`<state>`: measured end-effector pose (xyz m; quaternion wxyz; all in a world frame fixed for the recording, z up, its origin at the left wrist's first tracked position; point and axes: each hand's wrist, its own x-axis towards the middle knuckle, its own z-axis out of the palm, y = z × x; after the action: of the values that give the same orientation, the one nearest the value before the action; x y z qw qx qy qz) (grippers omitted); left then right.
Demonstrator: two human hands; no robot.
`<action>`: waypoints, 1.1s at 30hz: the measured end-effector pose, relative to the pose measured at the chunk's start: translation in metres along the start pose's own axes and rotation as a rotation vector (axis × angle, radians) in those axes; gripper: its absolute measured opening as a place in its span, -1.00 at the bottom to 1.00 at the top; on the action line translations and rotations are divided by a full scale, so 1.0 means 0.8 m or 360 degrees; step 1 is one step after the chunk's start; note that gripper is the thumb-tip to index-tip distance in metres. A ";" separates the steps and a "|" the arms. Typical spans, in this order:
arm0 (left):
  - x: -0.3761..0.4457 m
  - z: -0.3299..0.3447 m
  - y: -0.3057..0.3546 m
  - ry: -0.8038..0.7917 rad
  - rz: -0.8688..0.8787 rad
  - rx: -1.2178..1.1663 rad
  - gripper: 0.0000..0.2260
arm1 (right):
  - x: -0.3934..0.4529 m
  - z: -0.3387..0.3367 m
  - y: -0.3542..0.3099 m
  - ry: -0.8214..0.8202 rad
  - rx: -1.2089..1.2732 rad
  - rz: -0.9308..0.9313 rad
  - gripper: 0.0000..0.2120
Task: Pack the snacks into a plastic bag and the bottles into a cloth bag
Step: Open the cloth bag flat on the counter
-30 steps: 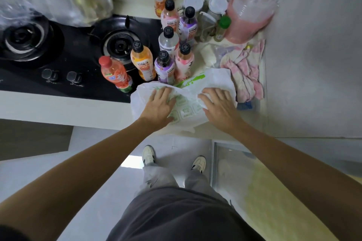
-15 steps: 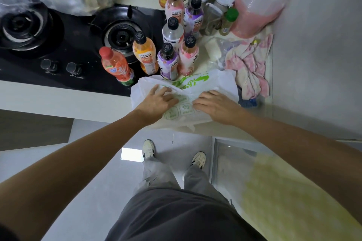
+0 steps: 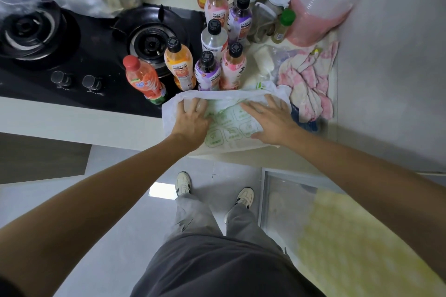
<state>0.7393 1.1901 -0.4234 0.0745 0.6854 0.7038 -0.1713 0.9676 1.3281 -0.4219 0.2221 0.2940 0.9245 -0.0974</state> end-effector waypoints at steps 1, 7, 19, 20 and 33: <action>0.001 0.001 0.000 0.0007 0.0024 -0.0032 -0.84 | 0.001 0.001 0.002 0.0025 0.0033 -0.0002 -0.14; -0.006 0.011 -0.005 0.0022 0.0050 -0.0086 -0.87 | 0.001 0.001 0.010 0.0378 0.0017 -0.0046 -0.88; -0.002 0.007 0.004 -0.0042 -0.0278 -0.0470 -0.71 | -0.024 -0.005 -0.001 0.0130 0.0107 0.0128 0.16; -0.001 0.007 0.005 -0.0069 -0.0287 -0.0473 -0.65 | -0.024 -0.004 -0.001 0.0107 0.0088 0.0133 0.23; -0.020 0.003 -0.005 -0.0293 -0.0096 0.0140 -0.01 | -0.025 0.018 -0.005 0.0092 -0.0016 -0.0102 -0.48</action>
<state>0.7356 1.1745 -0.4199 0.1035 0.6479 0.7061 -0.2664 0.9851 1.3100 -0.4251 0.1934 0.2657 0.9400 -0.0913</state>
